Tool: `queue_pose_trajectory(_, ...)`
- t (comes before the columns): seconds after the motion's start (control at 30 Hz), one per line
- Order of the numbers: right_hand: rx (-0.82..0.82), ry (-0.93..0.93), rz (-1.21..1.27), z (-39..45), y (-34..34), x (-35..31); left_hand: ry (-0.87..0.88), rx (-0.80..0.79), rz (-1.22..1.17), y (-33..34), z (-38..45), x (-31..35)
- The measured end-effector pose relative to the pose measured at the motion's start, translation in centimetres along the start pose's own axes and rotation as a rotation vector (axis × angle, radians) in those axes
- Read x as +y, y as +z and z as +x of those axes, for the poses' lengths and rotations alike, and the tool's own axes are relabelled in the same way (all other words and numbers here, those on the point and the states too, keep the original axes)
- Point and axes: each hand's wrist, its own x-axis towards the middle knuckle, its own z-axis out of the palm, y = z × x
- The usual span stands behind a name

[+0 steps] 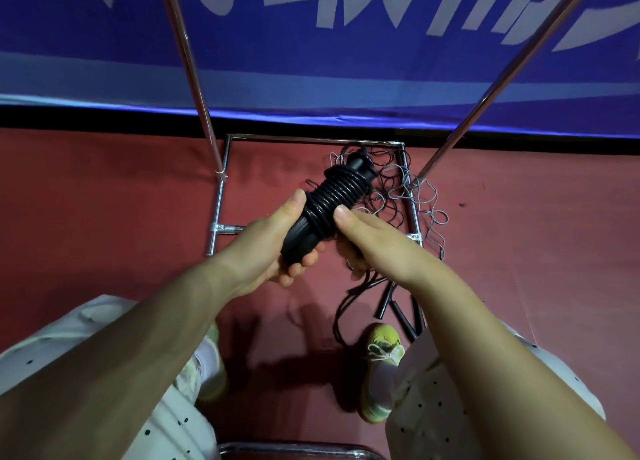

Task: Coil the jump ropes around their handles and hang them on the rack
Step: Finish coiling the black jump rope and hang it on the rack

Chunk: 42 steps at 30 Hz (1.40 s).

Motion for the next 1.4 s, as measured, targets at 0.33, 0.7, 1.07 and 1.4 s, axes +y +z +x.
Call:
queue_pose_trajectory(0.33,-0.104,0.062,0.11,-0.6,-2.4,0.2,0.089,0.181,-0.029,-0.6,0.2,0.5)
queue_pose_trajectory(0.7,-0.03,0.034,0.137,0.0,-1.7,0.3,0.135,0.259,0.073,-1.5,0.8,0.0)
queue_pose_trajectory(1.07,-0.019,0.075,0.125,-0.4,-0.3,-0.6,0.276,0.438,0.269,-2.6,1.6,-0.6)
queue_pose_trajectory(1.4,0.025,0.091,-0.026,-0.3,-0.3,-0.6,0.219,0.436,0.286,-2.5,1.9,-0.9)
